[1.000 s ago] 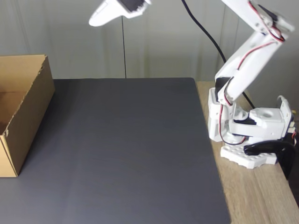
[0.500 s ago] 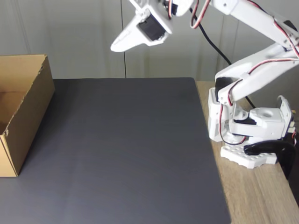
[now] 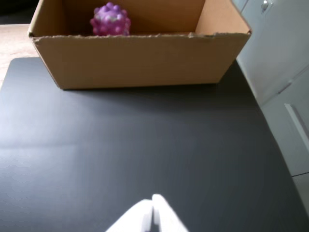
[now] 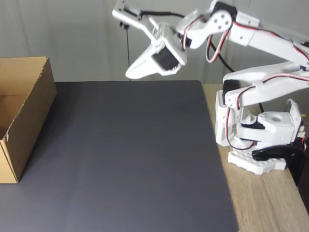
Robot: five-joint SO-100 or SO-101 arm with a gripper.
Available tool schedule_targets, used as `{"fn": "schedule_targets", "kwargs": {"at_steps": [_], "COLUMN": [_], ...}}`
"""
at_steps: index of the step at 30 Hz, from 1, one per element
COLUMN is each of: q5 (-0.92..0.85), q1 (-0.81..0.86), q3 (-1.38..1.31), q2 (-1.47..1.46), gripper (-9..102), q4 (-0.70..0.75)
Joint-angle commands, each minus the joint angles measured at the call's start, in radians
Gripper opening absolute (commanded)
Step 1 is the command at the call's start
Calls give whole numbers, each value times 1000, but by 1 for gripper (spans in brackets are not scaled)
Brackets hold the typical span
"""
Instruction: Grasp a ball and put it in the box.
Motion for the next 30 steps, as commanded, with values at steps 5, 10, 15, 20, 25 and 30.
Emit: {"fn": "schedule_targets", "kwargs": {"at_steps": [5, 10, 15, 20, 25, 30], "q5": [-17, -29, -35, -34, -37, -38], "q1": [-14, -8, -11, -15, -18, -21], "q3": [212, 365, 434, 505, 591, 618], "q2": [115, 218, 245, 276, 365, 365], "gripper": [0, 0, 0, 0, 0, 0], "q4": [-173, -264, -281, -305, -310, -330]}}
